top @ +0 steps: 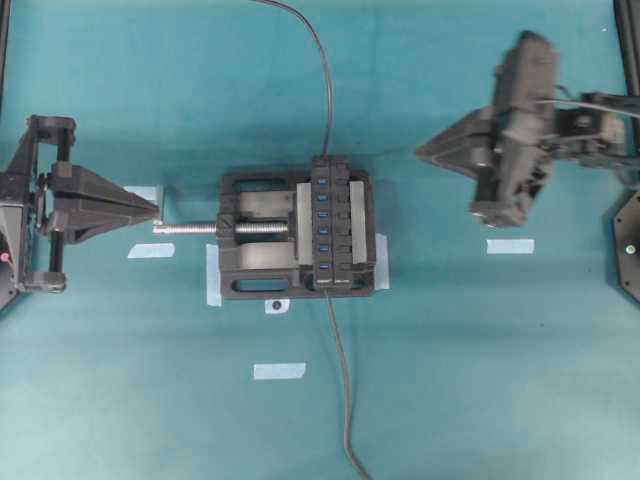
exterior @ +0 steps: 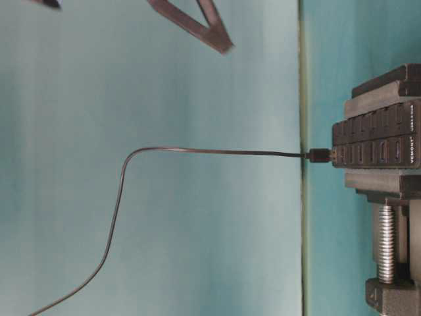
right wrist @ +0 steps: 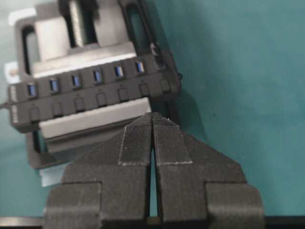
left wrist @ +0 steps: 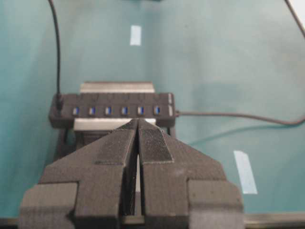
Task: Insert the USB into the second port from the front of the fixed hub.
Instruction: 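Move the right gripper toward the black USB cable plug at the hub, then close the right gripper on the USB plug near the hub end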
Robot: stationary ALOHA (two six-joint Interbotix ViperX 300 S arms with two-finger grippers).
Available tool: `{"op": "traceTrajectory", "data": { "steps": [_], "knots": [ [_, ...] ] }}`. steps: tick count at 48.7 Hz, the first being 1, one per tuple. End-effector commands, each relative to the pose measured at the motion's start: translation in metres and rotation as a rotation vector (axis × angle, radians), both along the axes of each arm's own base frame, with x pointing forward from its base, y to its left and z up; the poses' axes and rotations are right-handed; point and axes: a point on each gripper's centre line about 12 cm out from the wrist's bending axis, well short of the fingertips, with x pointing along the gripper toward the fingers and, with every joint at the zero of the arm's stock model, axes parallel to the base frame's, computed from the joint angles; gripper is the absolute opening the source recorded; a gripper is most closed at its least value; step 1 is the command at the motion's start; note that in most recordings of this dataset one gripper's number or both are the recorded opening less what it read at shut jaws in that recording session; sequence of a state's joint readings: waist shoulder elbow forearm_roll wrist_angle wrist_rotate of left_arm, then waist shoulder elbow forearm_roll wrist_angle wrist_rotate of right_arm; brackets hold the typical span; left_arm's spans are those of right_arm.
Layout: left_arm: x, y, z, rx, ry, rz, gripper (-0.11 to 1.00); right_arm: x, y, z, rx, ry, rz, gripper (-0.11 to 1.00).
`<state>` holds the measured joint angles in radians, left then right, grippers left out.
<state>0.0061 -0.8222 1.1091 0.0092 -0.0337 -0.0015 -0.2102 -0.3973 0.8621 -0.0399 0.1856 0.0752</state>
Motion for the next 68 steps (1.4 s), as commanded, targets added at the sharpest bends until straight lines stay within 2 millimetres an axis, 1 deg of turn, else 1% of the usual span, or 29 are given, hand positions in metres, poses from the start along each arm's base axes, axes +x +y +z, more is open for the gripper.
{"op": "traceTrajectory", "data": {
  "steps": [1,11,21,30,41,57,63,68],
  "knots": [
    [0.003,0.000,0.011,0.002,-0.029,0.000,0.00,0.014,-0.006,0.001,-0.019,0.006,0.004,-0.01],
    [0.003,0.000,0.011,0.002,-0.026,-0.002,0.00,0.035,-0.017,-0.023,-0.045,0.083,0.023,-0.01],
    [0.003,0.000,0.011,0.002,-0.026,-0.002,0.00,0.059,-0.024,-0.030,-0.070,0.076,0.041,-0.01],
    [0.002,0.000,0.011,0.002,-0.028,-0.002,0.00,0.075,-0.027,-0.036,-0.071,0.078,0.045,-0.01],
    [0.002,-0.003,0.011,0.001,-0.028,-0.013,0.00,0.079,-0.028,-0.037,-0.070,0.080,0.044,-0.01],
    [0.002,-0.003,0.011,0.000,-0.025,-0.012,0.00,0.083,-0.027,-0.032,-0.069,0.074,0.046,0.00],
    [0.002,-0.003,0.011,0.000,-0.028,-0.012,0.00,0.083,-0.027,-0.032,-0.067,0.091,0.048,0.05],
    [0.002,-0.003,0.011,0.000,-0.026,-0.012,0.00,0.083,-0.026,-0.033,-0.065,0.100,0.051,0.14]
  ]
}}
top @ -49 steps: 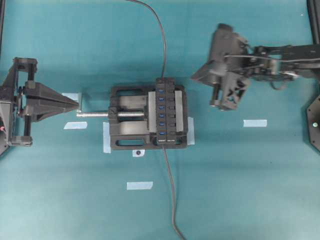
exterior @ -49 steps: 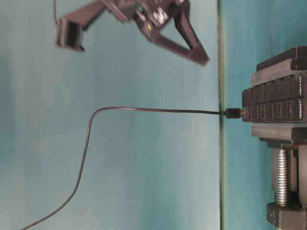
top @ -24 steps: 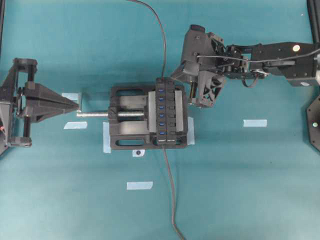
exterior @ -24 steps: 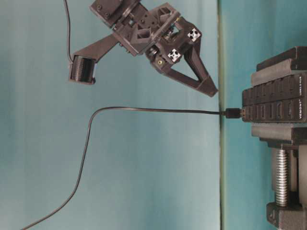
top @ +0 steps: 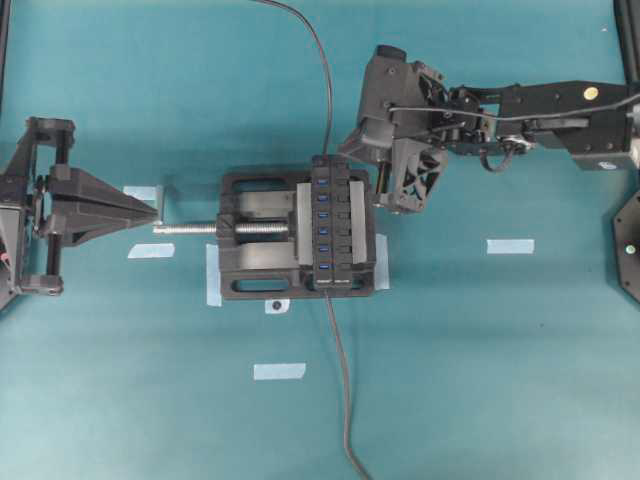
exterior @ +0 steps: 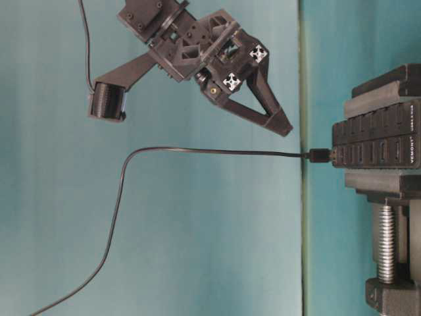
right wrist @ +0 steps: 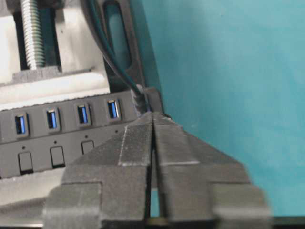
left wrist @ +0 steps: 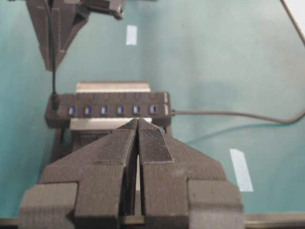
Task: Insert the USB into the second port from the front of the fixed hub.
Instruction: 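Close the right gripper on the USB plug near the hub end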
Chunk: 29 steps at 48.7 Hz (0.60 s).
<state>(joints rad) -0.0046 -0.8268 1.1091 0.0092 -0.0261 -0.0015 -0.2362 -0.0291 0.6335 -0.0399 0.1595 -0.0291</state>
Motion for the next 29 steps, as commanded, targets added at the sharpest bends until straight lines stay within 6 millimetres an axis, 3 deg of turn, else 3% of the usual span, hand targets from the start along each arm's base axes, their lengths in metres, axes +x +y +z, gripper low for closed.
{"op": "traceTrajectory", "data": {
  "steps": [1,15,29],
  "knots": [
    [0.003,0.000,0.011,0.000,-0.028,-0.002,0.00,0.005,0.001,0.012,-0.013,-0.030,0.010,0.17],
    [0.003,0.000,0.010,-0.002,-0.028,-0.001,0.00,0.011,0.002,0.009,-0.014,-0.044,0.016,0.91],
    [0.003,0.000,0.011,-0.002,-0.029,-0.001,0.00,0.022,0.000,0.003,-0.017,-0.045,0.020,0.87]
  ]
}}
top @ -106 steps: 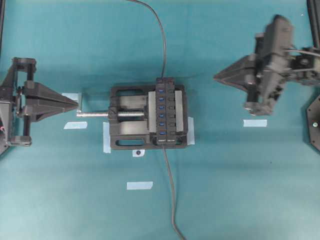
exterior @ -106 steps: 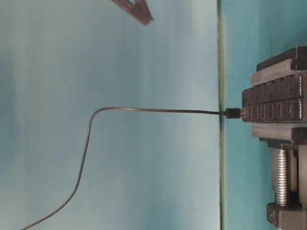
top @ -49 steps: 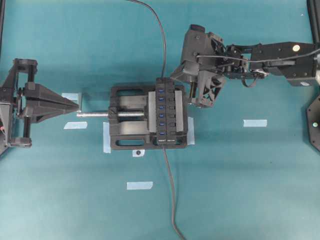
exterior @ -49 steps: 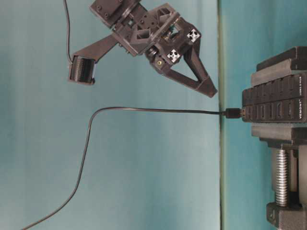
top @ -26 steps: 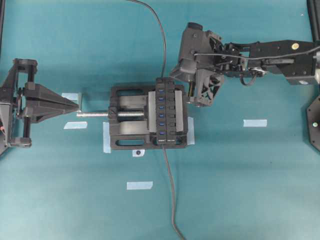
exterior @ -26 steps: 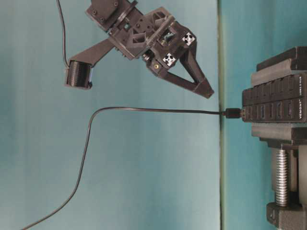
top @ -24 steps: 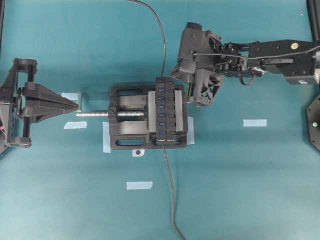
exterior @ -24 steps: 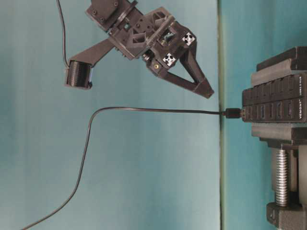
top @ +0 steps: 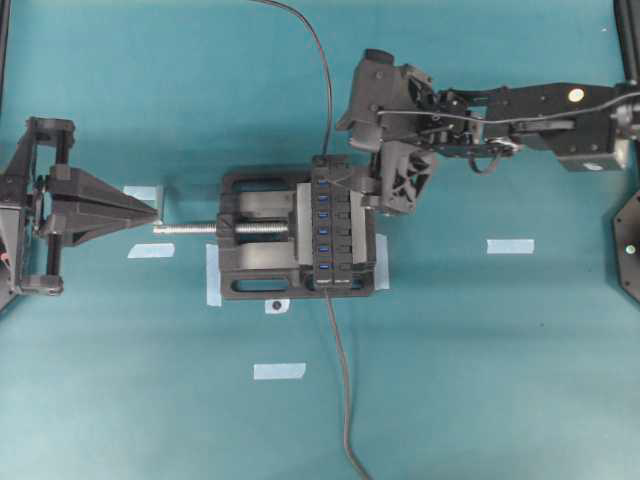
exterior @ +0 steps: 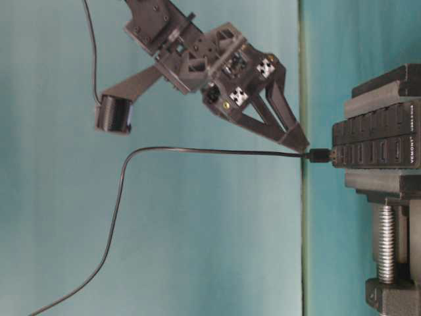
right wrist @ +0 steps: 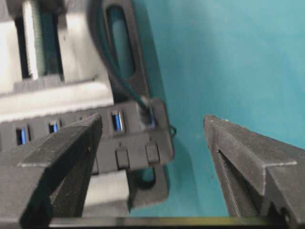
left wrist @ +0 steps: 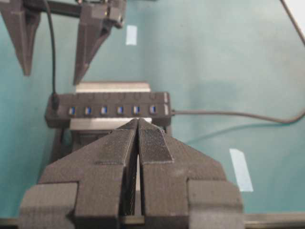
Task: Insert the USB into the second port from the front of the fixed hub.
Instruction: 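Close the right gripper on the USB plug near the hub end, then pull the USB plug out of the hub end with the right gripper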
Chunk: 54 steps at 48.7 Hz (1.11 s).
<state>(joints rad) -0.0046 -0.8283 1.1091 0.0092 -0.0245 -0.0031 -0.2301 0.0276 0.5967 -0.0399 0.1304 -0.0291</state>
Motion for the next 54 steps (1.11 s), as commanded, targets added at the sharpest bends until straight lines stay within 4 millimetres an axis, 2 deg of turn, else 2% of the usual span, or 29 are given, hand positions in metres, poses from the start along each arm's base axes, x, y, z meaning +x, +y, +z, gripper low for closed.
{"op": "traceTrajectory", "data": {
  "steps": [1,17,32,37,43,54],
  "knots": [
    [0.003,0.000,0.010,0.000,-0.028,-0.002,0.00,0.009,0.000,0.010,-0.016,-0.034,0.014,0.87],
    [0.003,0.000,0.010,0.000,-0.028,-0.002,0.00,0.017,0.000,-0.002,-0.020,-0.008,0.026,0.87],
    [0.003,0.000,0.010,0.000,-0.029,-0.002,0.00,0.019,0.000,-0.001,-0.023,-0.014,0.029,0.85],
    [0.003,0.000,0.011,-0.002,-0.031,-0.001,0.00,0.019,0.002,-0.001,-0.021,-0.014,0.031,0.82],
    [0.002,0.000,0.010,-0.002,-0.031,-0.001,0.00,0.019,0.005,-0.001,-0.023,-0.014,0.039,0.71],
    [0.002,0.000,0.013,-0.002,-0.038,-0.001,0.00,0.021,0.012,-0.001,-0.009,-0.014,0.045,0.30]
  ]
}}
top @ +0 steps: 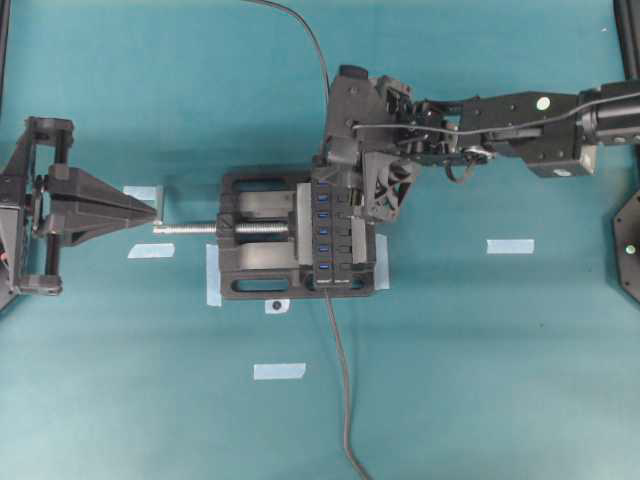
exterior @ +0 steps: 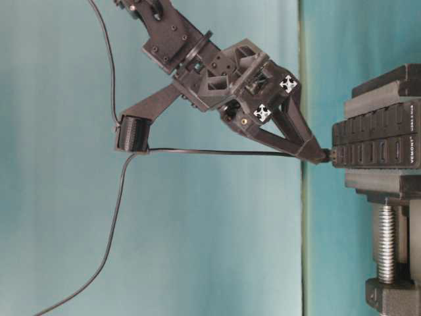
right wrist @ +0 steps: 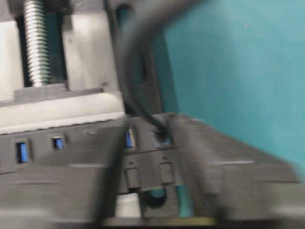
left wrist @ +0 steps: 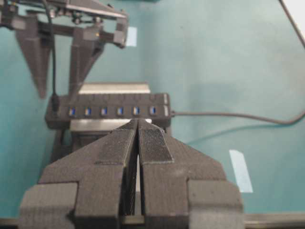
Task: Insert the USB into the second port from the front of the fixed hub.
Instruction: 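Pull the USB plug out of the hub end with the right gripper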
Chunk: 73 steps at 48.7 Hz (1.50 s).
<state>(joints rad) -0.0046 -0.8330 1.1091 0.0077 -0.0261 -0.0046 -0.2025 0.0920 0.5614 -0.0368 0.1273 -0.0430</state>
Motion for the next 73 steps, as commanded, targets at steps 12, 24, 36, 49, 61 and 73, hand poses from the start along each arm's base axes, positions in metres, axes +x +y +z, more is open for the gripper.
{"op": "traceTrajectory", "data": {
  "steps": [12,24,36,49,61,73],
  "knots": [
    [-0.001,0.000,0.013,0.001,-0.048,-0.002,0.00,0.009,0.005,0.016,-0.009,-0.050,0.016,0.07],
    [-0.004,0.000,0.015,0.001,-0.057,-0.002,0.00,0.009,0.005,0.015,-0.009,-0.048,0.016,0.07],
    [-0.004,0.000,0.014,0.001,-0.055,-0.002,0.00,0.009,0.004,0.018,-0.010,-0.056,0.013,0.07],
    [-0.004,0.000,0.011,0.001,-0.048,-0.002,0.00,0.011,0.008,0.052,-0.020,-0.120,0.021,0.06],
    [-0.005,0.000,0.009,0.001,-0.034,-0.002,0.00,0.011,0.025,0.068,-0.015,-0.110,0.058,0.04],
    [-0.005,0.000,0.008,0.002,0.015,-0.001,0.00,0.008,0.030,0.066,-0.009,-0.079,0.069,0.04]
  ]
}}
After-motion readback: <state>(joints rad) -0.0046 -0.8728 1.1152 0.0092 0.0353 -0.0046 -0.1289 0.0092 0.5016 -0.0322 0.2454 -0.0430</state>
